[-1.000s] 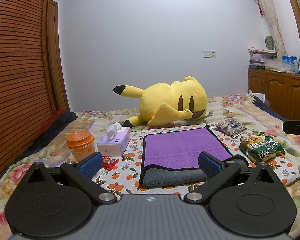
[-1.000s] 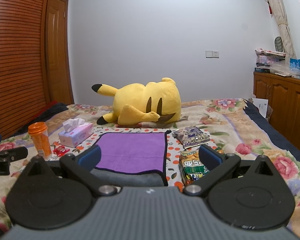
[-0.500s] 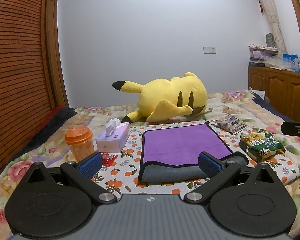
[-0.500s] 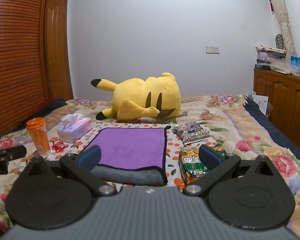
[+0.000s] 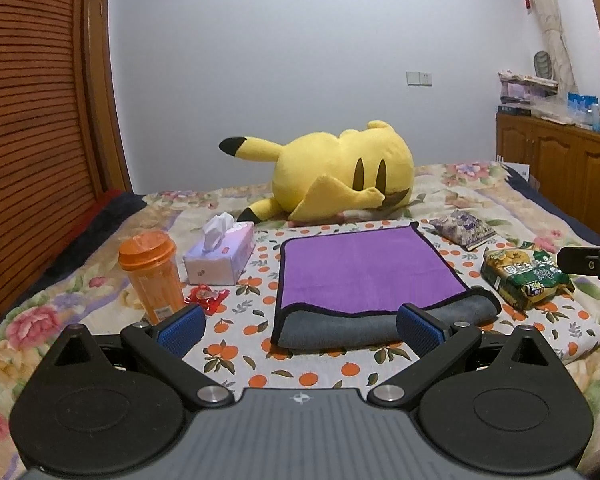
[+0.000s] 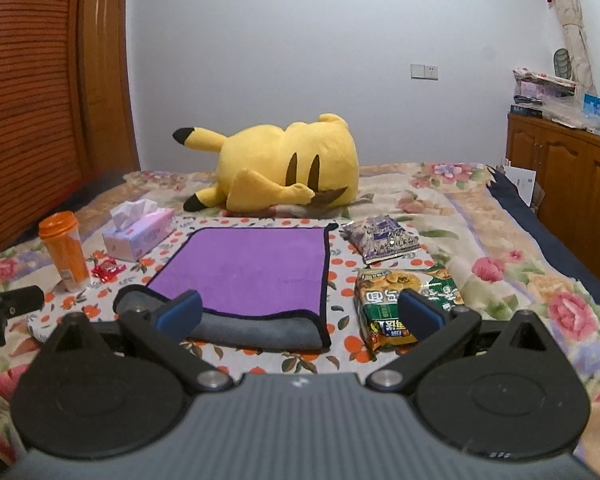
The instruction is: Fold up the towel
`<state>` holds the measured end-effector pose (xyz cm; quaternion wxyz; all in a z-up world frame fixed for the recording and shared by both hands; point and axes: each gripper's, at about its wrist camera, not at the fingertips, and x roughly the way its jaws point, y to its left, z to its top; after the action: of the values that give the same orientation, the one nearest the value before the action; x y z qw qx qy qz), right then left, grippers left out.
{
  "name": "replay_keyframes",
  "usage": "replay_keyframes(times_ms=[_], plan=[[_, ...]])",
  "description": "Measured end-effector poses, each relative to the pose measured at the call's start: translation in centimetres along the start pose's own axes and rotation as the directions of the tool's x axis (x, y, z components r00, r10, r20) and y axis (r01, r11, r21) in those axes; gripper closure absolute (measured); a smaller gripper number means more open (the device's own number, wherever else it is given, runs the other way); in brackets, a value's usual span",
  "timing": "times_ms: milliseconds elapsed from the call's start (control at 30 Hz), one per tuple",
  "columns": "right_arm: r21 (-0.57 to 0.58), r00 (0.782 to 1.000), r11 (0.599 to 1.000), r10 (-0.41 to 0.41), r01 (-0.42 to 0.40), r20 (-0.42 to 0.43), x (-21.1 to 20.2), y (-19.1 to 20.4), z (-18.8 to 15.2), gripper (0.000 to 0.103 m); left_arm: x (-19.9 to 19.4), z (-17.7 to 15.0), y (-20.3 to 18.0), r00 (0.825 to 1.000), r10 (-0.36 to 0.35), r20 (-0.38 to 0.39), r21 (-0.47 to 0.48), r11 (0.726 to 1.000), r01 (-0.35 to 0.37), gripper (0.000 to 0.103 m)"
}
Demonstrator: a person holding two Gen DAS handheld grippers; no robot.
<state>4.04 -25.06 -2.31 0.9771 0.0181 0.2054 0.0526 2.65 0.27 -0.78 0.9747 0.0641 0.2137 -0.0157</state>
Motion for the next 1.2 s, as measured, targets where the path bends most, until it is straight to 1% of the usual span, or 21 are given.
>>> replay_keyframes(times_ms=[100, 167, 333, 467, 867, 1000, 1033, 1067, 1133, 1200], plan=[[-0.01, 1.0, 1.0, 0.001, -0.001, -0.015, 0.6, 0.1, 0.1, 0.0, 0.6, 0.1, 0.0, 1.0, -0.005, -0.012, 0.003, 1.0, 0.005, 0.0], [-0.013, 1.0, 1.0, -0.014, 0.014, -0.022, 1.0, 0.1, 0.1, 0.0, 1.1, 0.2, 0.0, 1.0, -0.009, -0.018, 0.007, 1.0, 0.009, 0.0], [0.004, 0.999, 1.0, -0.008, 0.008, -0.038, 2.0, -0.5, 0.4, 0.0, 2.2, 0.3, 0.2, 0.999, -0.013, -0.039, 0.01, 1.0, 0.014, 0.0], [0.004, 0.999, 1.0, 0.016, -0.016, -0.051, 2.9, -0.7, 0.5, 0.0, 3.2, 0.6, 0.5, 0.998, -0.02, -0.055, 0.01, 1.0, 0.021, 0.0], [-0.06, 0.993, 0.995, 0.072, -0.078, -0.095, 5.5, -0.4, 1.3, 0.0, 6.1, 1.4, 1.0, 0.994, -0.052, -0.091, 0.018, 0.998, 0.054, 0.0], [-0.07, 0.989, 0.993, 0.089, -0.098, -0.117, 6.5, -0.5, 1.4, 0.001, 7.2, 1.4, 1.2, 0.99, -0.076, -0.115, 0.01, 0.997, 0.078, 0.0], [-0.074, 0.988, 0.992, 0.095, -0.105, -0.122, 6.8, -0.5, 1.5, 0.004, 7.4, 1.4, 1.3, 0.989, -0.081, -0.12, 0.009, 0.997, 0.083, 0.0], [-0.078, 0.987, 0.991, 0.101, -0.111, -0.129, 7.0, -0.4, 1.5, 0.01, 7.6, 1.4, 1.3, 0.989, -0.085, -0.124, 0.01, 0.996, 0.087, 0.0], [-0.089, 0.984, 0.989, 0.109, -0.122, -0.143, 7.7, -0.3, 1.6, 0.014, 8.1, 1.5, 1.3, 0.988, -0.086, -0.131, 0.016, 0.996, 0.089, 0.0], [-0.095, 0.982, 0.987, 0.112, -0.127, -0.152, 8.2, -0.4, 1.7, 0.014, 8.7, 1.7, 1.5, 0.986, -0.096, -0.14, 0.015, 0.995, 0.099, 0.001]])
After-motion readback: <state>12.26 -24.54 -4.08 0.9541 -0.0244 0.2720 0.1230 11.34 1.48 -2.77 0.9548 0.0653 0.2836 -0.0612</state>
